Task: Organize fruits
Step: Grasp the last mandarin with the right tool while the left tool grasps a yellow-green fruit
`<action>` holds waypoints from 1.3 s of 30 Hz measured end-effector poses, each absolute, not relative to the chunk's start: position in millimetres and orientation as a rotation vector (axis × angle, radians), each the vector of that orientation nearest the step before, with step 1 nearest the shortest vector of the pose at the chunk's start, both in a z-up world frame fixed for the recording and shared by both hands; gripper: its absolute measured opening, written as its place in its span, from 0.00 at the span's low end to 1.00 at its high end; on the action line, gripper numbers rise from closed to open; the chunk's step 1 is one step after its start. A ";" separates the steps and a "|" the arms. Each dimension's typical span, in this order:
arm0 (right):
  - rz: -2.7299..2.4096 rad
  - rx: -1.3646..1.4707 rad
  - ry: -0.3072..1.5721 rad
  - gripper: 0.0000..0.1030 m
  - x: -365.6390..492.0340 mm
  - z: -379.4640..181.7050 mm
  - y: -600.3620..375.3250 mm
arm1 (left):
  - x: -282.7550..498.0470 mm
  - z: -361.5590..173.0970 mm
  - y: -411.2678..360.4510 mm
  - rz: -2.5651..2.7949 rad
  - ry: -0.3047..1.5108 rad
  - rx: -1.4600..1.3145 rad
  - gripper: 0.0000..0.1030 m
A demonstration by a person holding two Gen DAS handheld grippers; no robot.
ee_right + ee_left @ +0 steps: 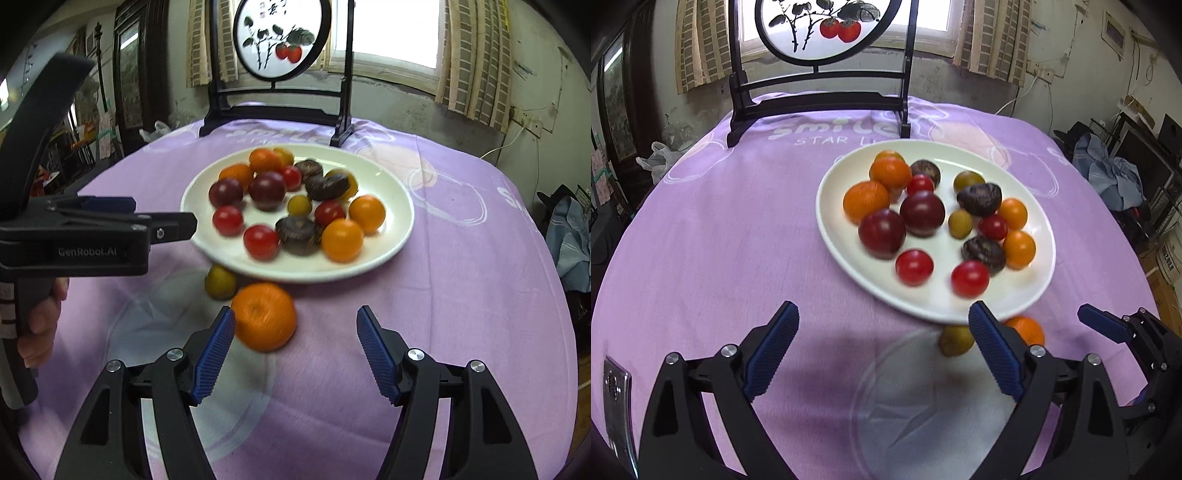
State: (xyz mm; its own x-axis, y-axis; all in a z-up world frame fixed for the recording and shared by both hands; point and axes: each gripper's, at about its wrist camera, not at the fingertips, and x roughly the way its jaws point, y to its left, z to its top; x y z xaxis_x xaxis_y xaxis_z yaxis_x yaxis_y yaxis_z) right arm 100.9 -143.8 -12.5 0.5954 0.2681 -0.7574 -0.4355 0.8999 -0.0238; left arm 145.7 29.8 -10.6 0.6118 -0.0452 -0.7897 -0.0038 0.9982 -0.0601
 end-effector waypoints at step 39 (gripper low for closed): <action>0.313 -0.054 0.875 0.44 107.0 -21.2 -172.3 | 132.7 -57.0 -0.3 -0.136 0.974 0.037 0.87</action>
